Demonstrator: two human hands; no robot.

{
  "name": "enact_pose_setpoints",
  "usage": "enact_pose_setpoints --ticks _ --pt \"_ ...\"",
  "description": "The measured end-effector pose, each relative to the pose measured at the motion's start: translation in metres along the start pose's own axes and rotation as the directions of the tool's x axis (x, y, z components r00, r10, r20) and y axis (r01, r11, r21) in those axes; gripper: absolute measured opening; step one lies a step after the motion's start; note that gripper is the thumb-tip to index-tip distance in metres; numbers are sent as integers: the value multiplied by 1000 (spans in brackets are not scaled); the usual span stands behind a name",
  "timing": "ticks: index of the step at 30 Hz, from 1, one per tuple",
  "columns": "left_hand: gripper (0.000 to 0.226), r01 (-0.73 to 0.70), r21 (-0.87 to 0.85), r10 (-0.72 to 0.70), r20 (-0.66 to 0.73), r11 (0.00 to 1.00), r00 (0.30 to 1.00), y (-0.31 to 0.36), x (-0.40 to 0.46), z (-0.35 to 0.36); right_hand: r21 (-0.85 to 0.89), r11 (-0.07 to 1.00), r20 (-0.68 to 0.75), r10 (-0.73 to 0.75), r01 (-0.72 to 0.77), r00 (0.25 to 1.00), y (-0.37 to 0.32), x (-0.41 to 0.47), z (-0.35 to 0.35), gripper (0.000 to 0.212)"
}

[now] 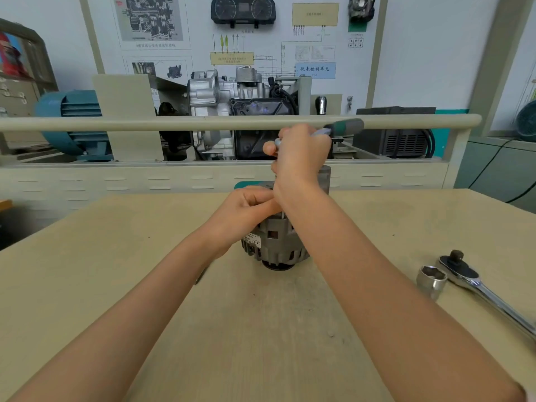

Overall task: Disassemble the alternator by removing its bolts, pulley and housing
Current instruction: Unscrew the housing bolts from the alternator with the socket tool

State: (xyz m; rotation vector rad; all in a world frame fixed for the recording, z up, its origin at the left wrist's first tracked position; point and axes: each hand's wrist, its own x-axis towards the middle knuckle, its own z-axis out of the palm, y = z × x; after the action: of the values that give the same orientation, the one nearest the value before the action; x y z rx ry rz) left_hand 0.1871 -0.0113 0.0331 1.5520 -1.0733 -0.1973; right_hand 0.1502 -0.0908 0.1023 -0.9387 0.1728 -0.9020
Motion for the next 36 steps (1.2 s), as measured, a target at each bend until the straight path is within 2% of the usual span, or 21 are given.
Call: enact_pose_setpoints --ticks 2,4,6,8,9,11,13,15,18,24,26,31,36 --pt "24 17 1 -17 6 1000 1000 -1 0 -1 -57 998 48 15 -13 999 0 -2 2 15" --pt "21 27 -9 -27 20 1000 999 -1 0 -3 -173 978 167 146 -117 975 -4 0 3 20" --pt "37 26 -39 -24 44 999 999 -3 0 -5 -273 926 310 340 -260 888 -12 4 2 25" --pt "39 34 -44 -31 77 998 997 -4 2 -6 -362 870 426 475 -336 770 -13 7 4 26" --pt "31 37 -51 -32 88 998 996 -4 1 -6 -429 842 453 513 -326 730 -11 5 6 24" --pt "11 9 -70 -3 84 998 996 -5 1 -8 -568 783 450 554 -255 700 -3 -4 12 19" --pt "24 -19 -85 26 75 996 997 -7 1 -10 -623 756 436 548 -200 714 2 -8 17 16" --pt "13 -2 -84 10 99 997 995 -6 0 -9 -547 803 453 522 -237 722 -1 -5 14 17" --pt "19 18 -93 -7 113 996 994 -4 1 -6 -319 865 494 501 -388 710 -13 5 3 23" --pt "23 61 -80 -49 151 995 987 -2 3 -6 -62 819 539 508 -570 672 -16 19 -10 22" --pt "32 67 -82 -53 162 994 985 -1 3 -8 -23 796 559 512 -605 652 -17 22 -13 21" --pt "38 63 -78 -48 179 995 983 1 2 -9 13 761 603 512 -649 612 -16 25 -18 12" --pt "33 60 -67 -49 154 996 987 1 1 -7 69 749 598 498 -659 628 -17 27 -23 15"
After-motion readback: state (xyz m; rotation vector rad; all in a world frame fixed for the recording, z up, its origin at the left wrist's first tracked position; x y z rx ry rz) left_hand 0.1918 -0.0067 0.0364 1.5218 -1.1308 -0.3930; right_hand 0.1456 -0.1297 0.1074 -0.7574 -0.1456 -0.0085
